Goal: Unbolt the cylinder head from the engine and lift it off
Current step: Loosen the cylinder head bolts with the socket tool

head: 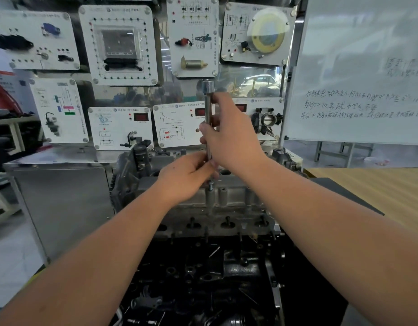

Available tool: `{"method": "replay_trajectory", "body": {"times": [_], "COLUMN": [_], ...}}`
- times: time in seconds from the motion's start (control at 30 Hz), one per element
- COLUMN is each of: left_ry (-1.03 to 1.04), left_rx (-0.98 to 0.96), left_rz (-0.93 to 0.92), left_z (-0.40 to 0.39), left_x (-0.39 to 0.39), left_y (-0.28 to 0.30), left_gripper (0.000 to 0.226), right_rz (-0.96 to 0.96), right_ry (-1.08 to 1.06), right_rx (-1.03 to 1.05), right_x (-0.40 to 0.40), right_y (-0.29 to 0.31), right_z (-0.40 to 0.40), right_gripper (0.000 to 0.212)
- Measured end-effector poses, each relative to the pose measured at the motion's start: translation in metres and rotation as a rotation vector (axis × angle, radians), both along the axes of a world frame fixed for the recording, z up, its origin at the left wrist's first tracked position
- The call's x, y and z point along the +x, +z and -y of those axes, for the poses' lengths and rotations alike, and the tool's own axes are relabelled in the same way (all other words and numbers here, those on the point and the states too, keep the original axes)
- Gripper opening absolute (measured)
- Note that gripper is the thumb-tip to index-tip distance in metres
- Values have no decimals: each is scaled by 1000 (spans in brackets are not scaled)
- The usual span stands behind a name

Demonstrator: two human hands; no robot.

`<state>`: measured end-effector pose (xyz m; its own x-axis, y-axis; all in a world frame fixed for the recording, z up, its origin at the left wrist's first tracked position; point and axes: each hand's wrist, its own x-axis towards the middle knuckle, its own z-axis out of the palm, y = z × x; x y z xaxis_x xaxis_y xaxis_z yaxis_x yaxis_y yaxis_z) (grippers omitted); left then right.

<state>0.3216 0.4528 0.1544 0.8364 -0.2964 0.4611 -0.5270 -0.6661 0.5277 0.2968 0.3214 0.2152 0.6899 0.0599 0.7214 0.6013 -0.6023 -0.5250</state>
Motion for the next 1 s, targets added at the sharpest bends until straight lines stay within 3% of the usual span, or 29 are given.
{"method": "replay_trajectory", "body": {"times": [0.1, 0.27, 0.37, 0.47, 0.6, 0.77, 0.93, 1.0], "left_ry": [-59, -118, -95, -49, -74, -89, -45, -35], "left_rx": [-28, -110, -191, -122, -80, -140, -171, -139], "left_rz": [-21, -54, -57, -30, -46, -48, -31, -32], "left_z": [-6, -7, -2, -2, -6, -7, -3, -4], "left_x": [1, 4, 1, 1, 0, 1, -2, -1], "left_y": [0, -1, -2, -2, 0, 0, 0, -1], "left_gripper": [13, 11, 20, 29, 11, 6, 39, 42], "right_rz": [10, 9, 23, 9, -18, -8, 4, -10], "right_ry": [6, -36, -50, -22, -12, -54, -69, -65], "right_rx": [-83, -118, -111, -98, -153, -165, -170, -175], "right_x": [-3, -4, -3, 0, 0, 0, -2, -2], "right_y": [1, 3, 5, 6, 6, 8, 12, 13], "right_z": [-4, -7, -6, -4, -7, -8, -7, -6], "right_gripper": [47, 48, 47, 38, 32, 18, 21, 15]}}
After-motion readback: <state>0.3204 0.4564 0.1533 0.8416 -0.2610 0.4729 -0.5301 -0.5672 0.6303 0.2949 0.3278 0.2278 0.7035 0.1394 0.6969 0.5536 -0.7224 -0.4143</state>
